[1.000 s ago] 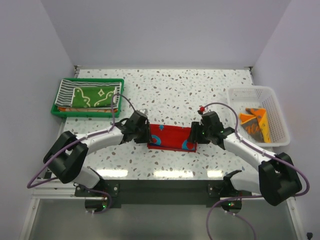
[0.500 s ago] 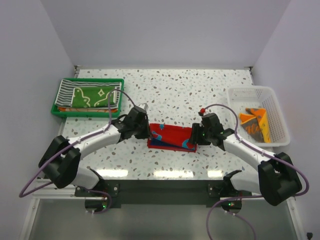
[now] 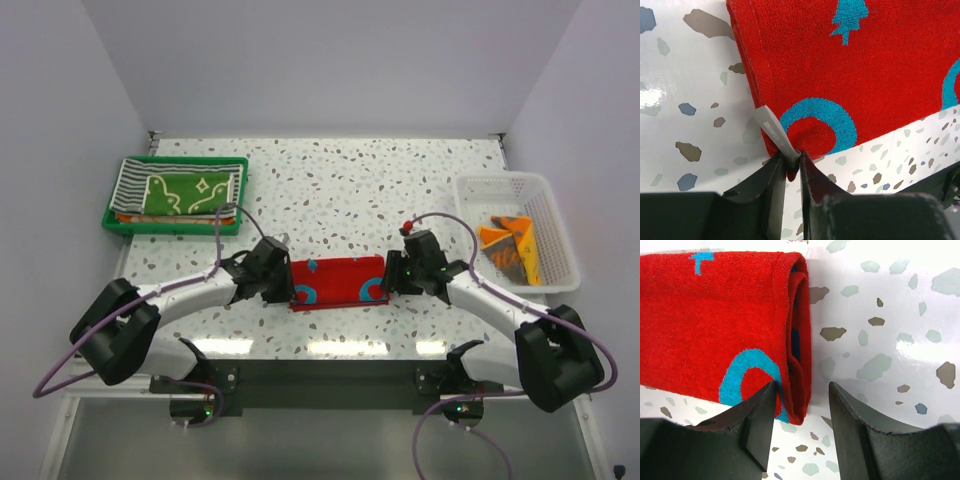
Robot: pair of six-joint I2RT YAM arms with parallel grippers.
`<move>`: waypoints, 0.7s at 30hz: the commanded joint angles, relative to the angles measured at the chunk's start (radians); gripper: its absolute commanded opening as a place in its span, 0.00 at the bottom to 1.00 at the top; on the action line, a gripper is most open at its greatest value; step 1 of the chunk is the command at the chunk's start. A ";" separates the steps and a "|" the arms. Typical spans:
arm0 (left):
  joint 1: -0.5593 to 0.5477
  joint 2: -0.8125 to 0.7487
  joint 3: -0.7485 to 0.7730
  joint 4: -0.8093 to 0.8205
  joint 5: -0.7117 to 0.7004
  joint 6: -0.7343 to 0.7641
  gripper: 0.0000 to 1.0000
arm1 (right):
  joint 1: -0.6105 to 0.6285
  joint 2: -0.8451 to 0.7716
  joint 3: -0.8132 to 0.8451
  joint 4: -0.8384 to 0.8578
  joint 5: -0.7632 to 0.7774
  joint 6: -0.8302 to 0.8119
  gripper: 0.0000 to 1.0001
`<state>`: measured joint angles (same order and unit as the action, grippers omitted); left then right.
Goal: Fold and stack the towels
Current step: Fold the towel
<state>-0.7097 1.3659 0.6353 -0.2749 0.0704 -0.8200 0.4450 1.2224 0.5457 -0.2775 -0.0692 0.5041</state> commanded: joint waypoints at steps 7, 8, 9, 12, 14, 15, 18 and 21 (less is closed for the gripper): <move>-0.008 -0.129 0.020 -0.087 -0.056 -0.022 0.59 | 0.003 -0.095 0.118 -0.132 -0.021 -0.032 0.50; -0.010 -0.149 0.026 -0.102 -0.061 -0.024 0.64 | 0.009 -0.103 0.123 -0.137 -0.032 -0.030 0.49; -0.011 -0.189 0.032 -0.116 -0.066 -0.025 0.68 | 0.008 -0.116 0.131 -0.137 -0.043 -0.029 0.49; -0.013 -0.247 0.066 -0.164 -0.067 -0.024 0.69 | 0.011 -0.113 0.140 -0.115 -0.104 -0.013 0.44; -0.013 -0.260 0.108 -0.175 -0.098 -0.001 0.67 | 0.018 -0.100 0.145 -0.097 -0.139 -0.003 0.41; -0.014 -0.254 0.125 -0.170 -0.103 0.011 0.66 | 0.020 -0.087 0.142 -0.088 -0.145 0.001 0.41; -0.013 -0.191 0.178 -0.124 -0.087 0.050 0.58 | 0.021 -0.061 0.119 -0.034 -0.164 0.014 0.38; -0.014 -0.093 0.185 -0.054 -0.020 0.067 0.48 | 0.021 -0.015 0.079 0.000 -0.165 0.028 0.36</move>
<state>-0.7208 1.1889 0.7944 -0.3931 0.0113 -0.7929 0.4641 1.1763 0.6495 -0.3397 -0.2020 0.5083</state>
